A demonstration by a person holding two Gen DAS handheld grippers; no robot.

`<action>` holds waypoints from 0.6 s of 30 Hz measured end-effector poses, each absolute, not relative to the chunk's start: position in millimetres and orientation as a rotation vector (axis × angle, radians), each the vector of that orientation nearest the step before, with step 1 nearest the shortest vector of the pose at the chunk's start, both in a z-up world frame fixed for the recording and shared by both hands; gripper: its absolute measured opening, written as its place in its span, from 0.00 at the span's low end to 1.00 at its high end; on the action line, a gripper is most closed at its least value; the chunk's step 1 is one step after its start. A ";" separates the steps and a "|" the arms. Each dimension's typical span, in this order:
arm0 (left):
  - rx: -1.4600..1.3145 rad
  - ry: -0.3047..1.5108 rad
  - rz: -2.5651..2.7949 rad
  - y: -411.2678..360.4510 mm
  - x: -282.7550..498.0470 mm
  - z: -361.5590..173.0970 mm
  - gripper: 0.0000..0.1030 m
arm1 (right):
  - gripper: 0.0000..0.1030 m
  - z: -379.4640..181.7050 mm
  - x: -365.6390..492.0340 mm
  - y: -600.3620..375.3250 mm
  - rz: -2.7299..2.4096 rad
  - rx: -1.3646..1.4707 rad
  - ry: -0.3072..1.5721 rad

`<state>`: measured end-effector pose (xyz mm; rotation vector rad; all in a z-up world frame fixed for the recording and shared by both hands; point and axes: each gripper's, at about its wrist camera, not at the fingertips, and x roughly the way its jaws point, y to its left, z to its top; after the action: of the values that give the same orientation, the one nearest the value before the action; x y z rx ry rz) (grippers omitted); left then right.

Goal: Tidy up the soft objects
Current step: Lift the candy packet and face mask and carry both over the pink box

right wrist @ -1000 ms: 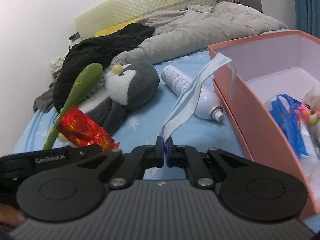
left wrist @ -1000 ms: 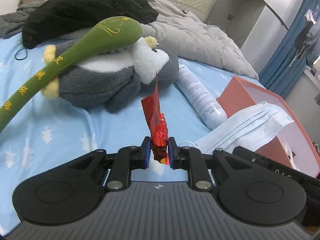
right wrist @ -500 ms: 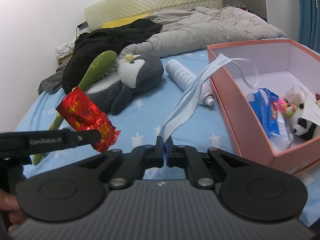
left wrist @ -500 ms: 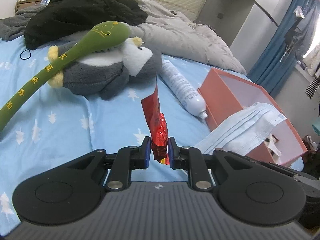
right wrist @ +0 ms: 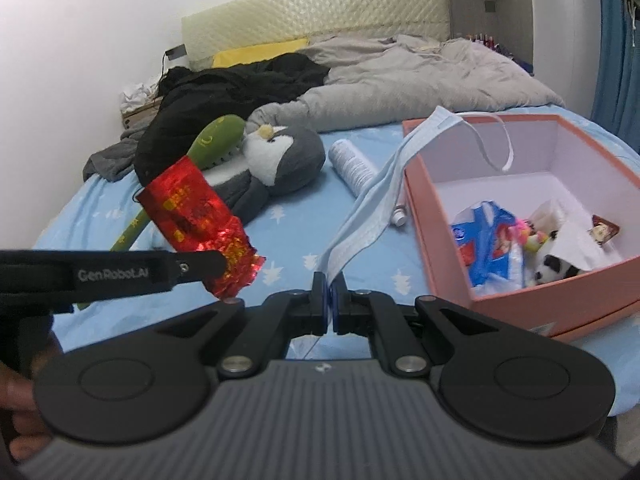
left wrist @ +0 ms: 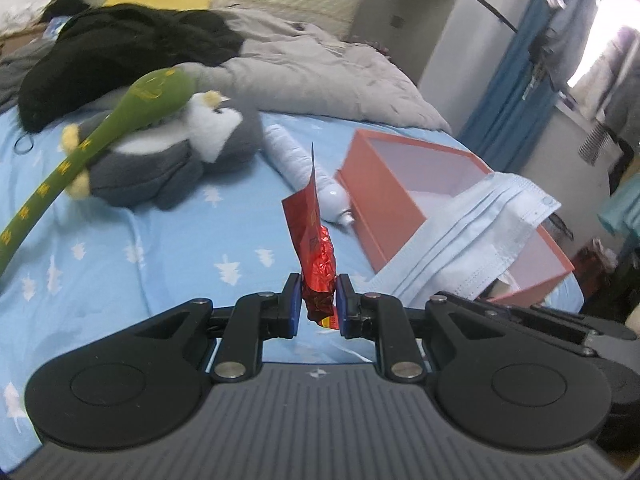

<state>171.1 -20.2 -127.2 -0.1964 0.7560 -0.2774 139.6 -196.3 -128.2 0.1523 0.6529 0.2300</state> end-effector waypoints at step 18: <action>-0.042 0.773 -0.441 -99.6 159.9 -81.4 0.20 | 0.06 -92.4 96.2 -269.1 0.155 0.103 0.634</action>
<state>159.9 -99.6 -81.4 -0.0419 0.7726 -0.4407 96.2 -269.1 -92.4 0.1027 0.6342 0.1553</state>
